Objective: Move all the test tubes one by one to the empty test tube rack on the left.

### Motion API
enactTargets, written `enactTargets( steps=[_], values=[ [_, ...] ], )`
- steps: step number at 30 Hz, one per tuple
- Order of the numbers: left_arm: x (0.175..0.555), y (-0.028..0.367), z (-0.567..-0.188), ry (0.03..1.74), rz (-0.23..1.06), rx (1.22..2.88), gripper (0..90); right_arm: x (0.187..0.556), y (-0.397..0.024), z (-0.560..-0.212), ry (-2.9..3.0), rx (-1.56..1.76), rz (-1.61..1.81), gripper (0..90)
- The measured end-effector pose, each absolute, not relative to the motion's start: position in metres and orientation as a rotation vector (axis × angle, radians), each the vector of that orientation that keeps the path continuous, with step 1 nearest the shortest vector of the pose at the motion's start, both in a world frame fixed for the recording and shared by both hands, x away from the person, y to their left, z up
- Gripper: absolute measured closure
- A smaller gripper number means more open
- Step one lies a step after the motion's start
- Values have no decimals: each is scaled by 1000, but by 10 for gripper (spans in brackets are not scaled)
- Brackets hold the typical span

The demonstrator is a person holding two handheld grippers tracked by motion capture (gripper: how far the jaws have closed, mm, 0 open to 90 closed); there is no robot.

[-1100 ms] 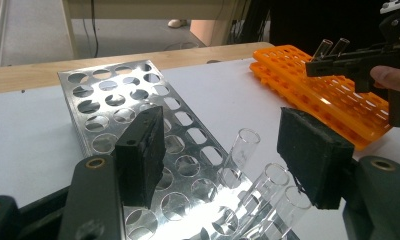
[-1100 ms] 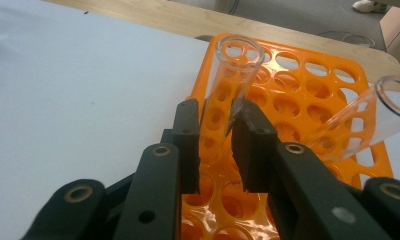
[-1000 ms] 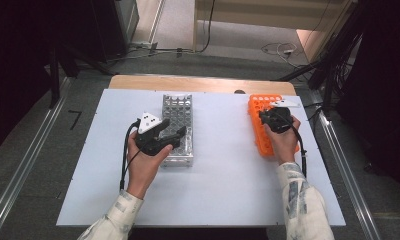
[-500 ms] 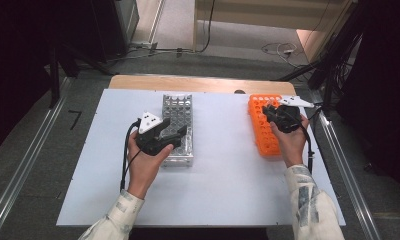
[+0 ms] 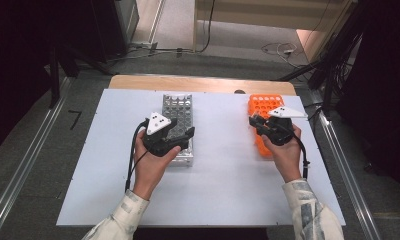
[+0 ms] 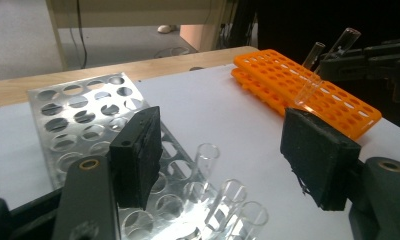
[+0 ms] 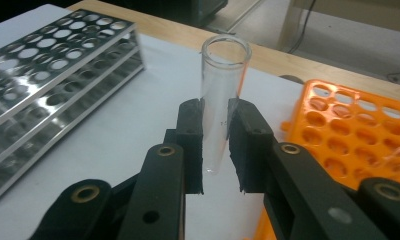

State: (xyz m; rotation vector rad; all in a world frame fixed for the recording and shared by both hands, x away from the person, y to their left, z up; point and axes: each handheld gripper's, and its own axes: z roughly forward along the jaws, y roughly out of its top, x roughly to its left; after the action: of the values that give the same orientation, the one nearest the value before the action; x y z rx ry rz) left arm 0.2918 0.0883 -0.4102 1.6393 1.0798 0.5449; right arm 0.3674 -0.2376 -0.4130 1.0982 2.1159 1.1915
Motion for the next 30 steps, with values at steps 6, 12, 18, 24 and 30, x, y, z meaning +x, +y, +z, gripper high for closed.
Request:
enactTargets(
  steps=[6,12,18,24,30],
  values=[
    [291,71,-409,1040,535,1668,309,352,-221,-418,2170,1039,1228,738],
    [290,57,-408,1006,518,1689,308,340,-206,-422,2223,993,1234,737],
    [288,45,-407,973,500,1715,314,331,-191,-425,2276,950,1235,738],
    [288,35,-406,947,494,1731,342,325,-177,-429,2318,906,1217,737],
    [289,26,-409,934,499,1750,384,324,-166,-431,2346,886,1214,737]
  ],
)
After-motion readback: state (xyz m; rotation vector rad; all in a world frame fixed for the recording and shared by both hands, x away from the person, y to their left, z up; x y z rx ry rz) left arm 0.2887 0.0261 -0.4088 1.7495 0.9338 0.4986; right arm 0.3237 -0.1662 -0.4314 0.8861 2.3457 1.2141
